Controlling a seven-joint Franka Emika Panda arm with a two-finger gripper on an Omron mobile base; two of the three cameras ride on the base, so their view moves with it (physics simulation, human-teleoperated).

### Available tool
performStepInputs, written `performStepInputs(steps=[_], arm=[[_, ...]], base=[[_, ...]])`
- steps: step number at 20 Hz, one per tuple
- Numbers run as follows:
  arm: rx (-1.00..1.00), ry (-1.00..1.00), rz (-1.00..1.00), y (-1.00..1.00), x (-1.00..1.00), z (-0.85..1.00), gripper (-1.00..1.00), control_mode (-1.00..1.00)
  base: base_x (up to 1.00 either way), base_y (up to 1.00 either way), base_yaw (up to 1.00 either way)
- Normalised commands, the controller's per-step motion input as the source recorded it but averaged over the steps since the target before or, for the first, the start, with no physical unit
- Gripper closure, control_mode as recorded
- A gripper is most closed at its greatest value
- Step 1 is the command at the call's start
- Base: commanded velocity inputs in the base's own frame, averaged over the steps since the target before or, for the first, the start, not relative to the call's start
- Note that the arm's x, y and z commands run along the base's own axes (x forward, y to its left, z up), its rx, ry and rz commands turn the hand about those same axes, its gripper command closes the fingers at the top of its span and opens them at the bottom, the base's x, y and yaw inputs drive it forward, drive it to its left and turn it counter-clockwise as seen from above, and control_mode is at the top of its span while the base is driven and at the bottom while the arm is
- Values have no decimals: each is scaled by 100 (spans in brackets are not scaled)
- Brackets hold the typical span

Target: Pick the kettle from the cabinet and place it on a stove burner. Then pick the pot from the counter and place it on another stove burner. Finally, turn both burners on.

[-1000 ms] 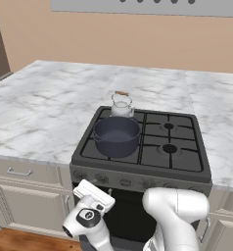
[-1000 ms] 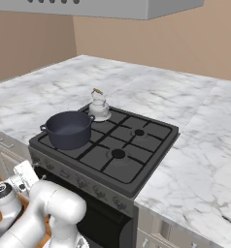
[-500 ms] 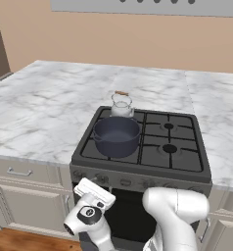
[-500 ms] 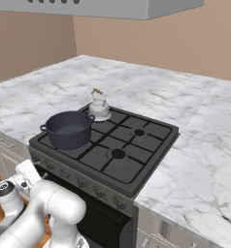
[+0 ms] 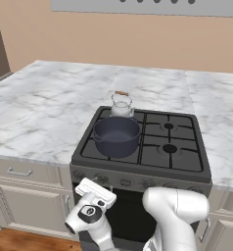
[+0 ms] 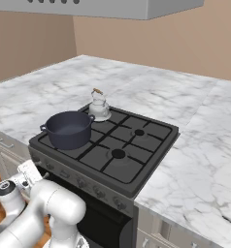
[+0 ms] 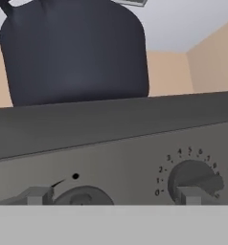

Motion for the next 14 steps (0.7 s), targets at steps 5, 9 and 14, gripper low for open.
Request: performStepInputs(steps=[5,9,14], arm=[[0,4,0,-20,0,0,-100,-100],[0,1,4,-1,18,0,-100,-100],[0,0,10,0,17,0,-100,-100]], base=[[0,0,0],[0,0,0],[0,0,0]])
